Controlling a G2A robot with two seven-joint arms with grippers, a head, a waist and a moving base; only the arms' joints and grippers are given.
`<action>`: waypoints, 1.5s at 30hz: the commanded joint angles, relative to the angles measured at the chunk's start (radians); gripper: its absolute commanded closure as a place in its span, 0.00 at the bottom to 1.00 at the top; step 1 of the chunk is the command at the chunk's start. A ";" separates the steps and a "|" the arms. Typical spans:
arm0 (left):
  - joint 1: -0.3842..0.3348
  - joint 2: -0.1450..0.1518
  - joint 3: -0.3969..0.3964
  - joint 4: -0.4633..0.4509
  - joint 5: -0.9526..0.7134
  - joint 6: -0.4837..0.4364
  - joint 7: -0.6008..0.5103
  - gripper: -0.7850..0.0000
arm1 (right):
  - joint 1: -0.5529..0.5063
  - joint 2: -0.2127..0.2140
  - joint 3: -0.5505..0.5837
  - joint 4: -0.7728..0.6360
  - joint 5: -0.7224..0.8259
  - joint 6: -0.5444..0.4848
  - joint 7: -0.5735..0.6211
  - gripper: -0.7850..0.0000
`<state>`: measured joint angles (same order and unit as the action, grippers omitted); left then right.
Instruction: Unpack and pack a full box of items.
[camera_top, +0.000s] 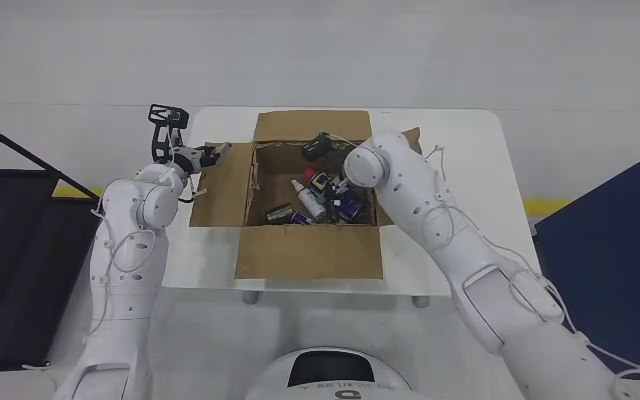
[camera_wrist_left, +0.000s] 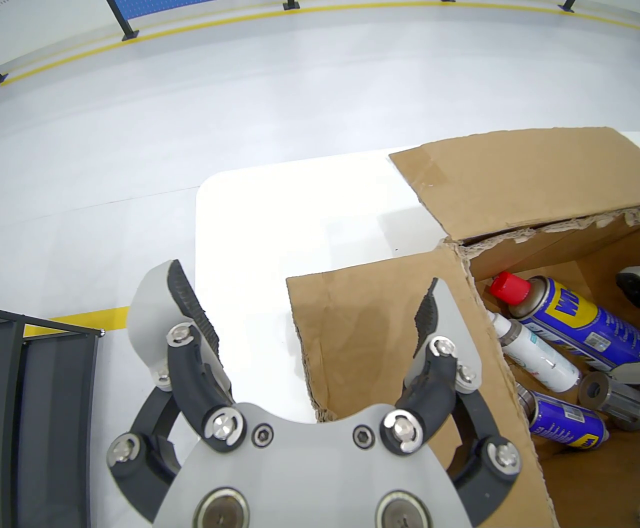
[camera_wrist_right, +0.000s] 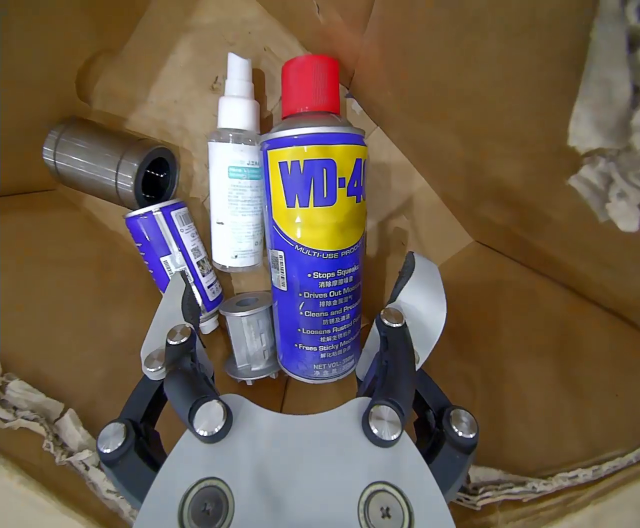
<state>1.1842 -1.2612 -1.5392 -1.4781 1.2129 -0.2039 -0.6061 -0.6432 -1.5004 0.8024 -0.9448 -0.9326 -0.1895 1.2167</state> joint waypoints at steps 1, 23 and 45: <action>0.000 0.000 0.000 0.000 0.000 0.000 0.000 0.00 | 0.015 -0.008 -0.014 0.034 0.003 -0.005 -0.011 0.16; 0.000 0.000 0.000 0.000 0.000 0.000 0.000 0.00 | 0.151 -0.132 -0.150 0.426 0.072 -0.078 -0.132 0.51; 0.000 0.000 0.000 0.000 0.000 0.000 0.000 0.00 | 0.204 -0.215 -0.200 0.582 0.071 -0.120 -0.220 1.00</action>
<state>1.1842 -1.2612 -1.5392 -1.4781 1.2129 -0.2039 -0.6061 -0.4406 -1.7157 0.6008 -0.3622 -0.8627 -0.3036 1.0053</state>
